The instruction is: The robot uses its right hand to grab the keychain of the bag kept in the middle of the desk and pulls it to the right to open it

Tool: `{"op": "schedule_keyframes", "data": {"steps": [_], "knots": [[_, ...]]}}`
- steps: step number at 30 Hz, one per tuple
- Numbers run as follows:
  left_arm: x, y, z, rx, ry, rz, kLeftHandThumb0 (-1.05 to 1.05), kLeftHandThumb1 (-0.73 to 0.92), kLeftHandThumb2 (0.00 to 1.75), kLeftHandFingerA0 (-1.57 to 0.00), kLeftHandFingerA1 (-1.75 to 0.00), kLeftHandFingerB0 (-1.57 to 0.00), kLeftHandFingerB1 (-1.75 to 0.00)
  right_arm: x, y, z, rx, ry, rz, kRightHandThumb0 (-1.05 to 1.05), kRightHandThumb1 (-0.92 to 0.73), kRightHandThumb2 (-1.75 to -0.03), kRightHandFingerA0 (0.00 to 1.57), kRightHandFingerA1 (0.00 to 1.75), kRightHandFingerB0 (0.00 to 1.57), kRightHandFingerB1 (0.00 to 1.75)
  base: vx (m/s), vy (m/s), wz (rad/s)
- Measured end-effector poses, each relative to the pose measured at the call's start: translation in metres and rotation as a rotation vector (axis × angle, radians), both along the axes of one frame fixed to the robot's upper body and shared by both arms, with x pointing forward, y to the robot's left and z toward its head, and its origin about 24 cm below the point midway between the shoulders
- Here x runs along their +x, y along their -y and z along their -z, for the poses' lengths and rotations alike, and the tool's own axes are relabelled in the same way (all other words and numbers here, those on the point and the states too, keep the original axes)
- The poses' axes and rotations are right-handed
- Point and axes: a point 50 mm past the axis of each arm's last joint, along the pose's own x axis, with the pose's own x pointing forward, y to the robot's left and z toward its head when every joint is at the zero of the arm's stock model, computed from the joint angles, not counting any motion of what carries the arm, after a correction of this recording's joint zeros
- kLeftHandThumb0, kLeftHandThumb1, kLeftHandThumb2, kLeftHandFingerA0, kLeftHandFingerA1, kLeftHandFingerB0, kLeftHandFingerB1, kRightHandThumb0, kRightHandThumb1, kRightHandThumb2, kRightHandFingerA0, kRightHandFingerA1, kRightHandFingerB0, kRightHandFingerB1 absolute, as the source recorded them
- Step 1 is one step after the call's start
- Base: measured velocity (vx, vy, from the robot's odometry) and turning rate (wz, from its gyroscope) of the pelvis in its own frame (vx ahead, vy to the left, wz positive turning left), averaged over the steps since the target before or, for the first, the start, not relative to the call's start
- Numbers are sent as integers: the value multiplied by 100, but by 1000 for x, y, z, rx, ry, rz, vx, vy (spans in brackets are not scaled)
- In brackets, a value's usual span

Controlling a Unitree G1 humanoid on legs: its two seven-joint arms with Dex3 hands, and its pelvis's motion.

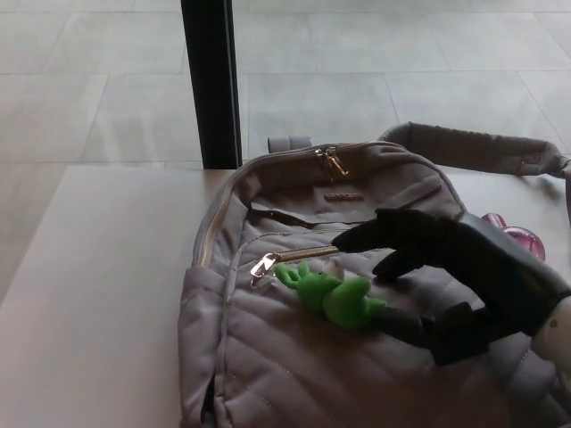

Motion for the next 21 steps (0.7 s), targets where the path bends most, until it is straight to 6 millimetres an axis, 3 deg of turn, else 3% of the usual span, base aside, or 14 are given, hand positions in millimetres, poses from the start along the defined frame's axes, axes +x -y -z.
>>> {"op": "schedule_keyframes", "data": {"steps": [1,2,3,10,11,12,13,16,18,19,20,21], "knots": [[0,0,0,-1,1,0,-51,49,85,-49,-65,-33,-52,-1,-1,1,-13,7,-2,-81,-55,-99,60,69,45,51,0,0,0],[1,0,0,-2,3,-1,-47,62,58,-55,-57,-42,-40,-1,-2,1,-23,13,-5,-82,-56,-100,60,69,44,51,0,0,0],[1,0,0,-3,4,-2,-52,49,84,-51,-64,-35,-52,-2,-4,1,-35,22,-8,-86,-72,-63,62,64,51,41,0,0,0],[1,0,0,-8,4,-1,-54,51,84,-48,-62,-35,-52,-7,-10,2,-102,87,-22,-89,-73,-63,68,75,53,46,0,0,0],[0,0,0,-11,4,0,-49,63,59,-53,-52,-42,-39,-8,-10,2,-110,97,-24,-89,-73,-62,66,74,53,46,0,0,0],[0,0,0,-14,5,2,-49,63,59,-53,-52,-42,-39,-9,-11,2,-119,108,-27,-89,-73,-62,66,74,53,46,0,0,0],[0,1,0,-16,6,4,-52,49,83,-47,-61,-36,-52,-10,-11,2,-127,118,-29,-88,-73,-62,63,72,52,47,0,0,0],[0,0,0,-25,14,0,-50,50,84,-48,-64,-36,-53,-11,-12,0,-153,152,-29,-88,-72,-62,69,87,51,48,0,0,0],[0,1,0,-33,20,0,-53,50,85,-50,-63,-38,-53,-11,-12,0,-170,173,-27,-88,-72,-62,75,84,51,47,0,0,0],[1,1,0,-34,19,3,-53,51,87,-51,-63,-37,-52,-10,-12,0,-179,182,-25,-85,-56,-104,82,88,44,55,0,0,0],[1,1,0,-34,16,8,-53,51,87,-51,-63,-37,-52,-10,-12,0,-185,189,-22,-85,-56,-104,82,88,44,55,0,0,0],[1,1,0,-34,15,15,-49,64,59,-56,-52,-44,-39,-10,-12,0,-192,199,-18,-84,-69,-62,80,84,52,44,0,0,0]]}}
